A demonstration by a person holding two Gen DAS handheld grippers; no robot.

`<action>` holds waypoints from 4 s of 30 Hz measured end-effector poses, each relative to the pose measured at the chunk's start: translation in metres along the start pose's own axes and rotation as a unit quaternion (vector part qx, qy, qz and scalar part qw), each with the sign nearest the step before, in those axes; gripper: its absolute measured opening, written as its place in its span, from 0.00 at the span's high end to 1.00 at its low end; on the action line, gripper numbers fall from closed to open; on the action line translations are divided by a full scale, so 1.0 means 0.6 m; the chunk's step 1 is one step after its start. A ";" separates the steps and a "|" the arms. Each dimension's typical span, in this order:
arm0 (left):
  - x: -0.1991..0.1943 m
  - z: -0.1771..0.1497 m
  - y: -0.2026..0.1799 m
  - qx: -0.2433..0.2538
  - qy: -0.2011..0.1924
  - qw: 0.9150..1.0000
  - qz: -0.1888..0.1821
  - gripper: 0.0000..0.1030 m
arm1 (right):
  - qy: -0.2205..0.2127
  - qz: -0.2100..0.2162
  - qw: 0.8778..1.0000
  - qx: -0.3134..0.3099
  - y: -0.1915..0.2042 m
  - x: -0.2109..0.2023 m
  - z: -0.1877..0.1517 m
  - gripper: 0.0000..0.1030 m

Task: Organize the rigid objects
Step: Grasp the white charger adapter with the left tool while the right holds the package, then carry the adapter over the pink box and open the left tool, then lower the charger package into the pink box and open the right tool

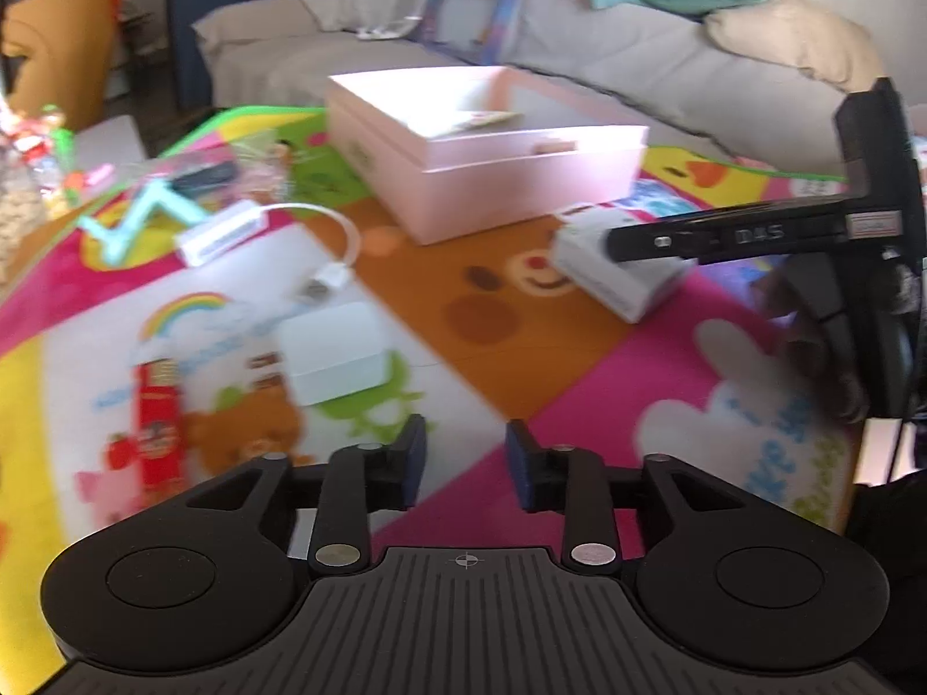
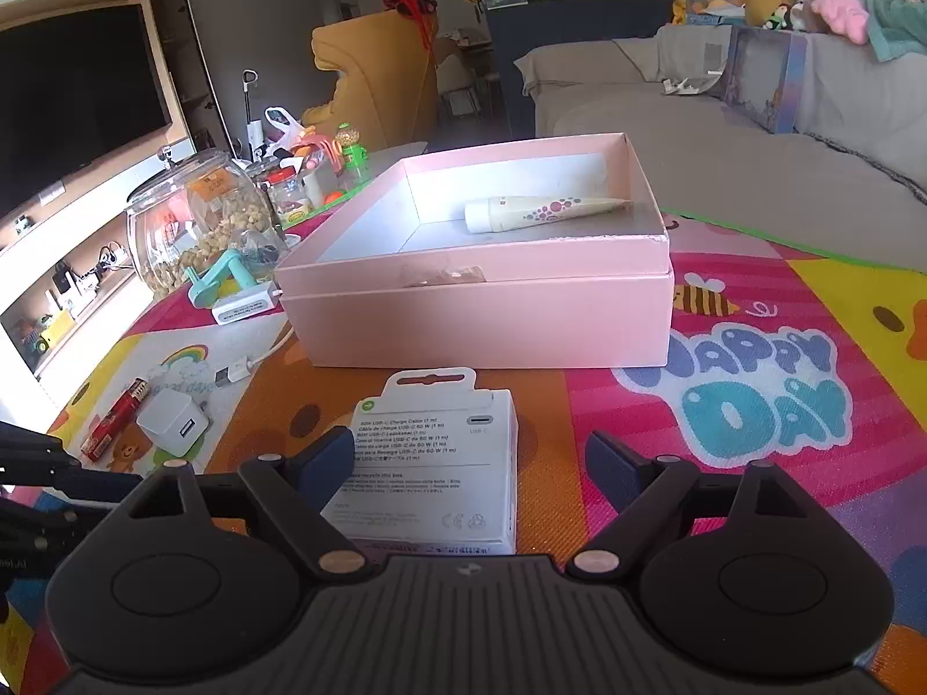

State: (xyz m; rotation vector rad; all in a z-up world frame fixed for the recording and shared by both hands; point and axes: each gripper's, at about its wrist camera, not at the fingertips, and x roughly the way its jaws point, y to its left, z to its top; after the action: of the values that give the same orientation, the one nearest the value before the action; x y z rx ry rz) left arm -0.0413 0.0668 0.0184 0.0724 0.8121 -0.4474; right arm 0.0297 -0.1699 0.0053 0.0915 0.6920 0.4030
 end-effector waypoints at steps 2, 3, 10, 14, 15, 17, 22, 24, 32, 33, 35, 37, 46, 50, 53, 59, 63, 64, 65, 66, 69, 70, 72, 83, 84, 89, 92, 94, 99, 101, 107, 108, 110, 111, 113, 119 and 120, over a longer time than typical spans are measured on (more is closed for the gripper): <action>0.003 0.004 -0.003 0.002 0.002 1.000 -0.008 0.61 | 0.000 0.001 1.000 0.004 -0.002 0.000 -0.001 0.15; 0.001 0.007 -0.001 -0.003 0.004 1.000 -0.014 0.62 | 0.000 0.003 1.000 0.007 -0.003 0.000 -0.001 0.14; -0.038 0.049 0.097 -0.123 -0.114 0.985 0.038 0.65 | 0.002 0.007 1.000 0.013 -0.006 0.001 -0.002 0.12; -0.003 0.060 0.173 -0.196 -0.090 0.976 0.013 0.65 | 0.002 0.009 1.000 0.013 -0.006 0.001 -0.002 0.11; 0.006 0.058 0.184 -0.209 -0.073 0.975 -0.006 0.65 | 0.002 0.009 1.000 0.013 -0.006 0.001 -0.002 0.11; 0.013 0.048 0.190 -0.219 -0.051 0.973 -0.046 0.65 | 0.002 0.009 1.000 0.013 -0.006 0.001 -0.002 0.11; -0.011 0.021 0.136 -0.139 -0.037 0.988 -0.060 0.65 | 0.007 0.012 1.000 0.009 -0.004 0.005 -0.002 0.07; -0.014 0.011 0.100 -0.091 -0.025 0.995 -0.045 0.65 | 0.010 0.010 1.000 0.002 0.001 0.007 -0.001 0.06; -0.006 0.017 0.033 -0.010 -0.033 0.998 0.044 0.63 | 0.011 0.008 1.000 -0.001 0.004 0.008 -0.001 0.06; 0.002 0.023 0.033 -0.010 -0.029 0.998 0.047 0.62 | 0.012 0.008 1.000 -0.001 0.005 0.009 0.000 0.06; 0.019 0.031 0.028 -0.007 -0.018 0.998 0.056 0.62 | 0.014 0.009 1.000 -0.002 0.005 0.012 0.000 0.05; 0.033 0.038 0.025 -0.004 -0.012 0.998 0.062 0.62 | 0.016 0.011 1.000 -0.005 0.005 0.013 0.001 0.03; 0.053 0.050 0.025 -0.063 -0.022 0.995 0.076 0.63 | 0.031 0.016 0.999 -0.001 0.006 0.018 0.003 0.00; 0.053 0.044 0.013 -0.033 -0.029 0.995 0.090 0.63 | 0.043 0.016 0.999 -0.019 0.014 0.019 0.011 0.01; 0.051 0.041 0.009 -0.032 -0.034 0.994 0.095 0.63 | 0.027 0.006 0.998 -0.055 0.040 0.012 0.010 0.07; 0.048 0.037 0.005 -0.030 -0.039 0.994 0.099 0.63 | 0.043 -0.027 0.992 -0.114 0.081 0.033 -0.005 0.12; 0.044 0.033 0.000 -0.020 -0.037 0.995 0.096 0.63 | 0.041 -0.019 0.994 -0.101 0.073 0.021 -0.002 0.32; 0.042 0.032 -0.002 -0.018 -0.036 0.995 0.094 0.64 | 0.040 -0.019 0.994 -0.104 0.072 0.015 -0.003 0.32; 0.040 0.030 -0.004 -0.016 -0.035 0.995 0.092 0.64 | 0.040 -0.019 0.993 -0.107 0.073 0.009 -0.005 0.32; 0.037 0.028 -0.008 -0.013 -0.033 0.995 0.088 0.64 | 0.039 -0.018 0.993 -0.110 0.074 0.002 -0.007 0.33; 0.025 0.016 -0.026 0.007 -0.031 0.997 0.065 0.64 | 0.029 -0.017 0.992 -0.120 0.075 -0.031 -0.012 0.33; 0.019 0.011 -0.036 0.017 -0.031 0.998 0.056 0.64 | 0.022 -0.019 0.992 -0.123 0.075 -0.044 -0.014 0.33; 0.006 0.003 -0.057 0.037 -0.032 0.998 0.042 0.64 | 0.000 -0.026 0.991 -0.131 0.075 -0.078 -0.015 0.33; -0.052 0.180 -0.098 0.086 -0.170 0.980 0.059 0.64 | -0.077 -0.045 0.984 -0.152 0.065 -0.160 -0.012 0.33; -0.044 0.209 -0.092 0.081 -0.181 0.979 0.055 0.64 | -0.078 -0.043 0.985 -0.149 0.063 -0.158 -0.012 0.33; 0.031 0.313 -0.057 0.024 -0.178 0.979 0.093 0.66 | -0.081 -0.047 0.987 -0.132 0.049 -0.154 -0.012 0.33; 0.038 0.303 -0.030 -0.027 -0.177 0.981 0.076 0.66 | -0.087 -0.059 0.987 -0.123 0.035 -0.157 -0.013 0.33; 0.030 0.275 -0.009 -0.056 -0.170 0.983 0.051 0.66 | -0.085 -0.066 0.988 -0.112 0.026 -0.152 -0.009 0.33; 0.003 0.170 0.011 -0.073 -0.149 0.985 0.049 0.66 | -0.106 -0.068 0.988 -0.094 0.014 -0.135 0.037 0.33; -0.006 0.130 0.011 -0.072 -0.138 0.987 0.049 0.66 | -0.130 -0.060 0.985 -0.095 0.017 -0.125 0.074 0.35; -0.020 0.059 0.020 -0.063 -0.098 0.988 0.101 0.66 | -0.170 -0.072 0.978 -0.102 0.025 -0.051 0.238 0.25; -0.026 0.051 0.025 -0.065 -0.098 0.987 0.112 0.66 | -0.159 -0.078 0.980 -0.092 0.021 -0.040 0.258 0.25; -0.039 0.036 0.040 -0.082 -0.101 0.985 0.117 0.66 | -0.136 -0.067 0.985 -0.079 0.015 -0.035 0.268 0.25; -0.045 0.031 0.047 -0.094 -0.103 0.984 0.115 0.66 | -0.126 -0.059 0.987 -0.076 0.012 -0.038 0.260 0.25; -0.055 0.019 0.058 -0.113 -0.107 0.981 0.112 0.66 | -0.103 -0.061 0.991 -0.068 0.010 -0.043 0.224 0.23; -0.042 0.017 0.055 -0.134 -0.102 0.981 0.097 0.66 | -0.019 -0.083 0.990 -0.110 0.038 -0.042 0.087 0.23; -0.039 0.018 0.051 -0.134 -0.102 0.982 0.090 0.66 | -0.004 -0.087 0.989 -0.117 0.042 -0.033 0.070 0.23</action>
State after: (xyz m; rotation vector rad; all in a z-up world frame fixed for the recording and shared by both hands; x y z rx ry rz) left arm -0.0355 0.1004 0.0391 -0.1467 0.6506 -0.1689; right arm 0.0344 -0.1525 0.0550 -0.1885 0.6346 0.3129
